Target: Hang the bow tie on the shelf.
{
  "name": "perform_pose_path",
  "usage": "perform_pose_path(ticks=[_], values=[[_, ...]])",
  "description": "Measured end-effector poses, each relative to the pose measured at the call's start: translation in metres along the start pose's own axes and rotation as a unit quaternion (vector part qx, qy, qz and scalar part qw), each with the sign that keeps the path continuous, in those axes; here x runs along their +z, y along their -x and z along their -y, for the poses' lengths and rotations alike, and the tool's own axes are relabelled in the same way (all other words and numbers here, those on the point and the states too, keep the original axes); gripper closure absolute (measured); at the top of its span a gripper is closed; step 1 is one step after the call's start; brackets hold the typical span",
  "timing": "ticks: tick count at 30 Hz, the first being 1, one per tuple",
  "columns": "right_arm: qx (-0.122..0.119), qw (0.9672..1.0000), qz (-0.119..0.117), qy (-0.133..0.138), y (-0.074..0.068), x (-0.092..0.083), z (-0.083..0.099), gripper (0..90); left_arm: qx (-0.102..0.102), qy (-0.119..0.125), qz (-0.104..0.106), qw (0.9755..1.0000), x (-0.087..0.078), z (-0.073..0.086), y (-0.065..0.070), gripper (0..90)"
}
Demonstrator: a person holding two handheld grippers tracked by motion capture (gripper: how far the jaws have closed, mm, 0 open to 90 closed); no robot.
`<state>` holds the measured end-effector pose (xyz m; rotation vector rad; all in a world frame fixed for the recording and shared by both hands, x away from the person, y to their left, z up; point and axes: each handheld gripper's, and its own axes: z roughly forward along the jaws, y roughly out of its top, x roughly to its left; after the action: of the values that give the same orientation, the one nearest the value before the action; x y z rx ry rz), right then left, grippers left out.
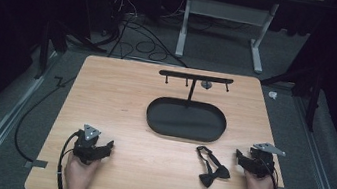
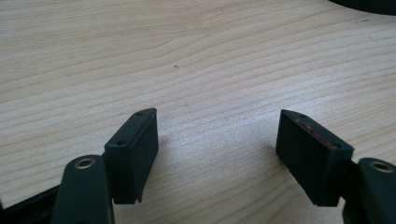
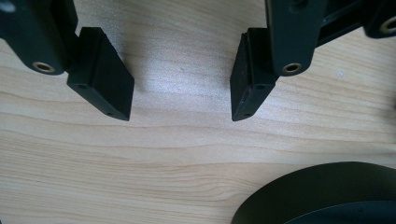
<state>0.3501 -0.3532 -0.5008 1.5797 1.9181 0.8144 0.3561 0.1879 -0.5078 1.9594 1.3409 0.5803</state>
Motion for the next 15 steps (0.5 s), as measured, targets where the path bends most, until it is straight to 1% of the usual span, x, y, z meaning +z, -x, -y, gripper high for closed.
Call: perform_pose_path(ticks=[3, 9, 13, 15], values=[[-0.004, 1.0, -0.006, 0.003, 0.0012, 0.0, 0.0006, 41.9, 0.0, 0.0, 0.0, 1.0, 0.0, 0.0, 0.0, 30.2], [-0.004, 1.0, -0.007, 0.003, 0.0013, -0.0007, 0.0009, 44.5, 0.0, 0.0, 0.0, 1.0, 0.0, 0.0, 0.0, 30.2], [0.002, 0.9999, -0.014, 0.005, 0.0019, -0.0039, 0.0016, 46.0, 0.0, 0.0, 0.0, 1.0, 0.0, 0.0, 0.0, 30.2], [0.005, 0.9998, -0.017, 0.013, 0.0011, -0.008, 0.0023, 46.8, 0.0, 0.0, 0.0, 1.0, 0.0, 0.0, 0.0, 30.2]])
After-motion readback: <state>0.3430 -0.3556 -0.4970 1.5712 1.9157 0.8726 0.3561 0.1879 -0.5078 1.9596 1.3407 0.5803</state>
